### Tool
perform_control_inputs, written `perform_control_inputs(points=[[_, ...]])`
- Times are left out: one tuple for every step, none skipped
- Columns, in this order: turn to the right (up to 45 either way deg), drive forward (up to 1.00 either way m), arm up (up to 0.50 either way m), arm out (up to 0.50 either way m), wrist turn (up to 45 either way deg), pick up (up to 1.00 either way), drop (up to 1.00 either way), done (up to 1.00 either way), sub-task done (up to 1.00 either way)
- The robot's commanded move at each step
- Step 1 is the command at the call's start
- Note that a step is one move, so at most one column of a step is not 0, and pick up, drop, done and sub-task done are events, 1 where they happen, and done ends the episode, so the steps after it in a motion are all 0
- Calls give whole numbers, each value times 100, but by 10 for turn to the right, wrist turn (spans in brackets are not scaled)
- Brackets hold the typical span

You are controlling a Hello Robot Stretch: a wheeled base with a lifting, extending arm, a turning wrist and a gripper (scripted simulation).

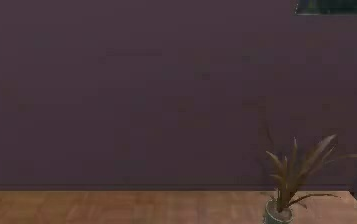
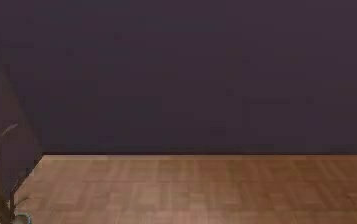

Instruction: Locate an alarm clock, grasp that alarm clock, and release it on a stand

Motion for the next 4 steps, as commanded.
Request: perform_control_inputs(points=[[450,0,0,0,0,0,0,0,0],[450,0,0,0,0,0,0,0,0],[450,0,0,0,0,0,0,0,0],[240,0,0,0,0,0,0,0,0]])
